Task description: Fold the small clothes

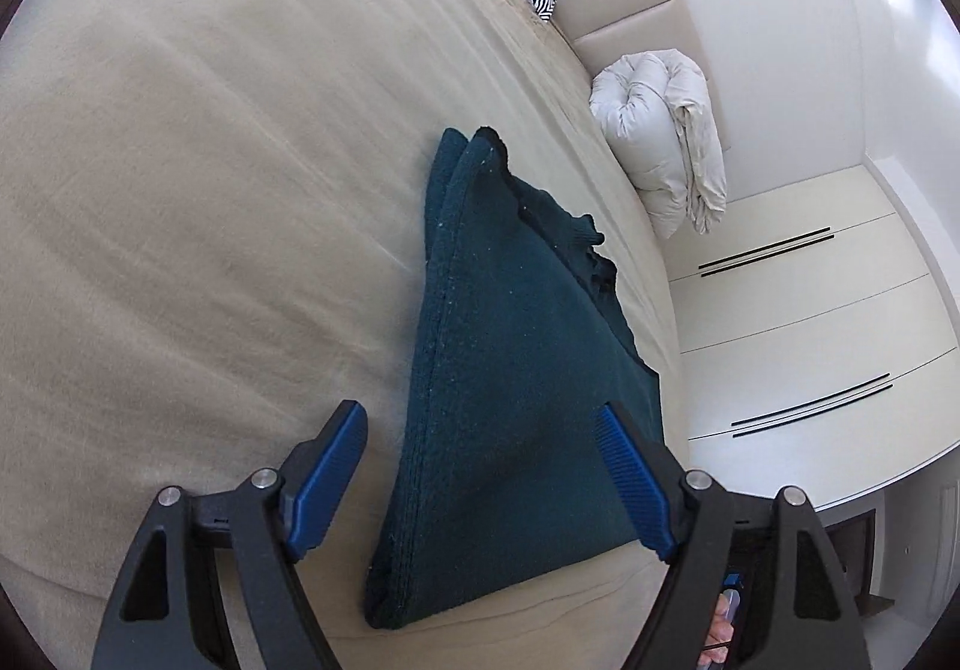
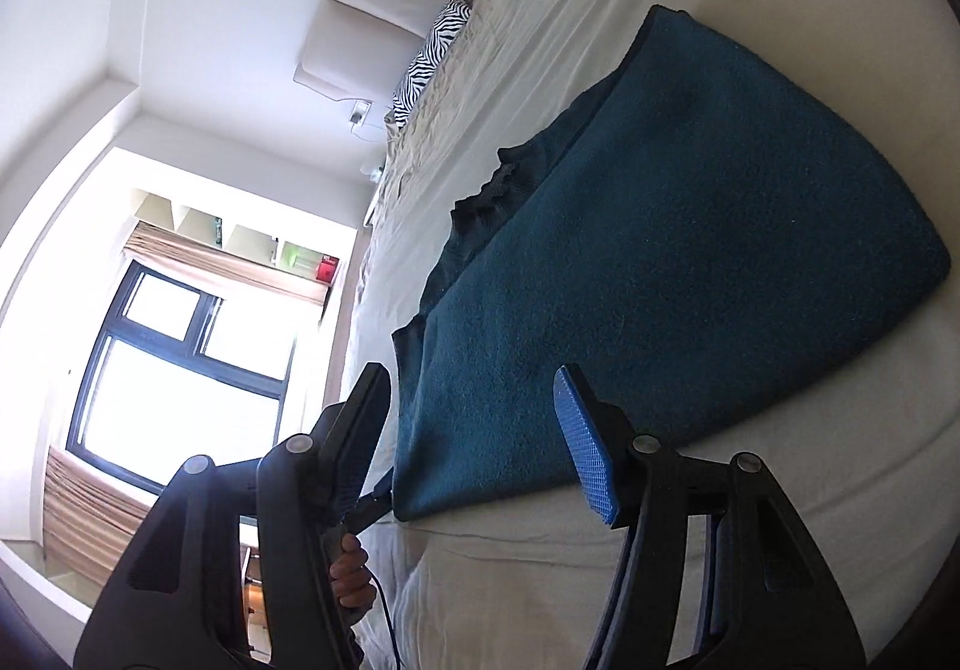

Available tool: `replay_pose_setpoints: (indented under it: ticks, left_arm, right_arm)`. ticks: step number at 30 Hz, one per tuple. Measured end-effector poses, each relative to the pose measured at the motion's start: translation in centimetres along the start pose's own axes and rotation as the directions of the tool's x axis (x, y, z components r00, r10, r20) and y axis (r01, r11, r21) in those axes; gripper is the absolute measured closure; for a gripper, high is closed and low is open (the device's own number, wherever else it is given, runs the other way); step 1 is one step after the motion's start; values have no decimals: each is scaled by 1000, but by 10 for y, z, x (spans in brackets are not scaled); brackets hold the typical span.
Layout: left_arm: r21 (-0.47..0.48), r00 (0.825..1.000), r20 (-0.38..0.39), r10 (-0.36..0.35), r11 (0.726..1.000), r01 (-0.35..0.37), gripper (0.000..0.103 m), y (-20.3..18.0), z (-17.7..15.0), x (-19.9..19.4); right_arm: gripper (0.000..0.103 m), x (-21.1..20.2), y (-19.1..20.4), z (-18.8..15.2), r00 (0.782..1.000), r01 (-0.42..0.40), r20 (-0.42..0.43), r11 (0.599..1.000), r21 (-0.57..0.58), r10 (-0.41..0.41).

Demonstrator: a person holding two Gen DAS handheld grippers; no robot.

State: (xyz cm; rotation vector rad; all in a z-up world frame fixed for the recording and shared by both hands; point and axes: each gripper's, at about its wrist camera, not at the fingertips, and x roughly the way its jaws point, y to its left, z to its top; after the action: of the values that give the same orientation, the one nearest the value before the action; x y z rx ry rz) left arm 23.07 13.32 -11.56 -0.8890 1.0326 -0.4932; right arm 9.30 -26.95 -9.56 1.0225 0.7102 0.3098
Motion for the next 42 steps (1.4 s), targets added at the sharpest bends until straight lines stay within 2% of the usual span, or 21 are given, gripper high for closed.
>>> replay_pose_setpoints:
  ticks: [6,11,14,19,21,23,26,32,35,38,42]
  left_arm:
    - [-56,995,-96,-14,998,9,23,-7,8,21]
    - [-184,988,-106,-113,979,92,25,6,14,27]
    - [-207,985,-113,-133,972,108,37,11,15,28]
    - [-237,976,-125,-178,961,145,61,24,10,30]
    - [-246,975,-126,-182,958,147,75,29,10,31]
    - [-267,973,-126,-194,951,155,82,37,10,33]
    - [-270,970,-123,-207,948,168,85,40,10,33]
    - [-254,974,-104,-200,952,168,87,29,11,32]
    - [-234,976,-93,-199,957,173,87,16,11,26]
    - [-172,978,-91,-186,971,168,87,-13,14,23]
    - [-74,980,-102,-170,984,163,87,-66,12,32]
  right_arm:
    - [46,56,31,8,995,-42,-95,999,-21,40]
    - [46,106,55,15,982,-63,-181,998,-17,59]
    - [46,144,69,17,970,-62,-238,998,-15,57]
    - [46,225,84,8,933,-67,-353,998,20,70]
    - [46,250,87,3,919,-56,-389,998,23,60]
    - [46,273,87,-2,906,-35,-420,999,19,39]
    - [48,296,80,-7,894,42,-446,999,-12,-43]
    - [51,301,76,-12,901,1,-433,999,-49,-22]
    - [48,293,74,-4,905,-25,-424,999,25,33]
    - [47,266,68,16,921,-93,-374,994,54,106]
    - [47,229,59,49,925,-169,-329,981,101,193]
